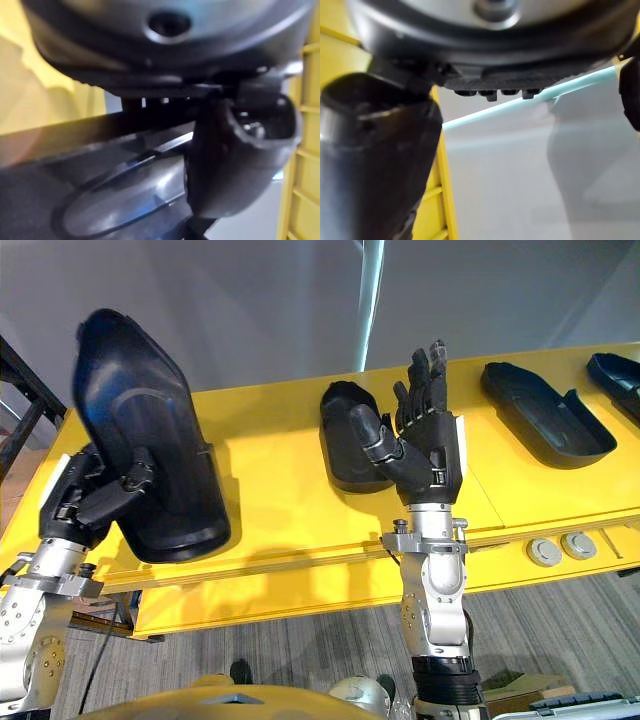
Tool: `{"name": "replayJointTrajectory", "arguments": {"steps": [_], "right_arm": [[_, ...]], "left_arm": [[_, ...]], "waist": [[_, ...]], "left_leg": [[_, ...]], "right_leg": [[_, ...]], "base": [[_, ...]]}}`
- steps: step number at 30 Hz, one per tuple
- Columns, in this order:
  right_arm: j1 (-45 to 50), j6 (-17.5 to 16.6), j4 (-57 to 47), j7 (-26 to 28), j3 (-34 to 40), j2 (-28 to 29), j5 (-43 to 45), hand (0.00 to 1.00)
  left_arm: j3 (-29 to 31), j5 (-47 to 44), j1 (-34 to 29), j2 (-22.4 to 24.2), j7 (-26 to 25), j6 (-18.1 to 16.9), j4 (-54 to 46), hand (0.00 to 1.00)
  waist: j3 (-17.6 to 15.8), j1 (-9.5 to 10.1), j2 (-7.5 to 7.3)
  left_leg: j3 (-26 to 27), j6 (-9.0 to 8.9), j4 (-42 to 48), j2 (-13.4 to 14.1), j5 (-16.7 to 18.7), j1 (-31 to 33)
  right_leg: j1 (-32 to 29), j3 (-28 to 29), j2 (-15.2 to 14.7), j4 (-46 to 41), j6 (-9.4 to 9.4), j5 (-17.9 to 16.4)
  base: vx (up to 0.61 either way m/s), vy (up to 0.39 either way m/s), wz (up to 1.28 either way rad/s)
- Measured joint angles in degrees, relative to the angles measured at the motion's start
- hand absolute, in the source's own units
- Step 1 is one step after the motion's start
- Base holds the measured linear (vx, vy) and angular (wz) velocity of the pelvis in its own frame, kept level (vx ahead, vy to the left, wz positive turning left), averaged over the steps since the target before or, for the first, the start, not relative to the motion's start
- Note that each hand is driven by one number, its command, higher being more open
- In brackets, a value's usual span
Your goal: Walk over and take three plastic housings, then place them on the shelf
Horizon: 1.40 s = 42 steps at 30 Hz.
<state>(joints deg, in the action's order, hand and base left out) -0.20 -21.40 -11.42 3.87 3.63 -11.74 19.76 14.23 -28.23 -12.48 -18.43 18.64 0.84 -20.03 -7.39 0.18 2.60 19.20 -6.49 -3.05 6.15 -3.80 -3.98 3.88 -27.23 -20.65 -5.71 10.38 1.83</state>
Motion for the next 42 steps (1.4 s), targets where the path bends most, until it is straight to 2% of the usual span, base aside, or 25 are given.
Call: {"name": "replayJointTrajectory", "arguments": {"steps": [3,5,7,10,16,20,26,28,29,33,35,42], "right_arm": [[-0.17,1.38,0.0,-0.1,-0.89,-3.08,-1.42,1.0],[-0.43,2.34,-0.01,0.67,-0.86,-4.58,-1.29,1.0],[-0.43,2.91,-0.01,0.77,-0.86,-4.61,-0.97,1.0],[1.8,3.81,0.01,1.82,-0.83,-4.61,1.37,1.0],[2.48,4.57,0.34,4.45,-4.15,-5.46,1.52,1.0],[2.57,4.77,0.37,5.83,-5.54,-6.67,1.49,1.0],[2.56,4.82,0.38,5.72,-6.25,-6.68,3.58,1.0],[2.25,6.03,0.37,5.68,-7.28,-6.68,3.57,1.0],[2.1,6.31,0.37,5.67,-7.63,-6.69,3.55,1.0],[1.28,7.2,0.34,5.67,-9.62,-6.71,3.51,1.0],[1.15,7.23,0.33,5.7,-10.05,-6.71,3.51,1.0],[0.05,8.59,0.05,5.53,-10.0,-6.71,3.52,1.0]], "left_arm": [[-1.93,-1.23,4.08,-1.37,1.25,5.41,4.5,0.0],[-3.48,-1.19,7.6,-4.27,0.83,7.53,11.68,0.0],[-3.76,-1.34,9.83,-5.26,0.2,8.29,16.98,0.0],[-3.71,-5.99,16.06,-5.75,-2.11,8.32,29.64,0.0],[-3.67,-6.58,24.95,-9.59,-3.39,7.42,45.5,0.0],[-3.68,-1.81,28.48,-11.78,-5.19,5.68,48.9,0.0],[-4.33,8.13,31.78,-12.61,-5.28,5.8,49.83,0.0],[-4.57,11.09,33.37,-13.28,-4.62,6.11,51.26,0.0],[-4.68,11.2,33.47,-13.56,-4.57,6.36,51.27,1.0],[-5.37,16.55,35.29,-13.86,-4.65,7.93,52.22,1.0],[-7.61,20.51,35.29,-14.34,-4.98,8.51,53.53,1.0],[-7.78,24.22,35.83,-14.15,-7.79,10.4,54.32,1.0]], "waist": [[0.33,-0.37,0.47],[0.36,-0.93,0.47],[0.36,-1.84,0.46],[0.37,-2.37,0.48],[0.65,-3.55,1.01],[0.83,-3.73,1.3],[1.06,-3.94,1.73],[1.07,-4.18,1.78],[1.07,-4.33,1.78],[1.07,-4.76,1.81],[1.03,-5.03,1.86],[0.89,-5.44,2.09]], "left_leg": [[0.59,-0.87,-1.53,1.62,-1.37,-0.77],[1.7,-1.0,-1.55,2.43,-1.46,-0.98],[1.98,-1.07,-1.55,2.5,-1.52,-1.01],[3.38,-1.07,-1.62,2.5,-1.51,-1.6],[5.29,-1.01,-1.65,2.83,-1.61,-2.28],[6.58,-1.08,-1.66,3.08,-1.66,-2.4],[7.15,-1.18,-1.66,3.37,-1.97,-2.35],[7.21,-1.16,-1.66,3.38,-2.03,-2.37],[7.24,-1.16,-1.66,3.38,-2.03,-2.37],[7.4,-1.14,-1.65,3.38,-2.07,-2.36],[7.59,-1.14,-1.65,3.38,-2.07,-2.34],[7.79,-1.14,-1.64,3.52,-2.07,-2.38]], "right_leg": [[-0.21,0.23,1.93,0.47,-0.17,0.21],[-0.58,1.06,2.92,1.31,-0.49,0.73],[-0.63,1.13,3.0,1.47,-0.43,0.79],[-0.88,2.46,3.2,2.24,-0.39,1.35],[-1.25,4.13,3.82,3.22,-0.62,2.39],[-1.41,5.34,4.52,4.95,-0.88,3.62],[-1.55,5.62,4.93,5.76,-0.98,4.3],[-1.56,5.72,4.96,5.79,-1.01,4.41],[-1.57,5.76,4.96,5.81,-1.01,4.43],[-1.7,5.97,4.99,5.86,-1.08,4.59],[-1.83,6.17,5.03,5.97,-1.1,4.69],[-1.96,6.59,5.26,6.01,-1.11,4.75]], "base": [[0.01,-0.073,-0.12],[0.0,-0.046,-0.26],[-0.02,-0.014,-0.13],[-0.03,0.008,-0.19],[-0.03,0.005,-0.15],[-0.03,0.005,-0.19],[-0.01,0.002,-0.04],[0.0,0.0,0.0],[0.0,0.0,0.0],[0.0,0.004,-0.01],[0.0,0.015,-0.05],[0.0,0.003,-0.01]]}}
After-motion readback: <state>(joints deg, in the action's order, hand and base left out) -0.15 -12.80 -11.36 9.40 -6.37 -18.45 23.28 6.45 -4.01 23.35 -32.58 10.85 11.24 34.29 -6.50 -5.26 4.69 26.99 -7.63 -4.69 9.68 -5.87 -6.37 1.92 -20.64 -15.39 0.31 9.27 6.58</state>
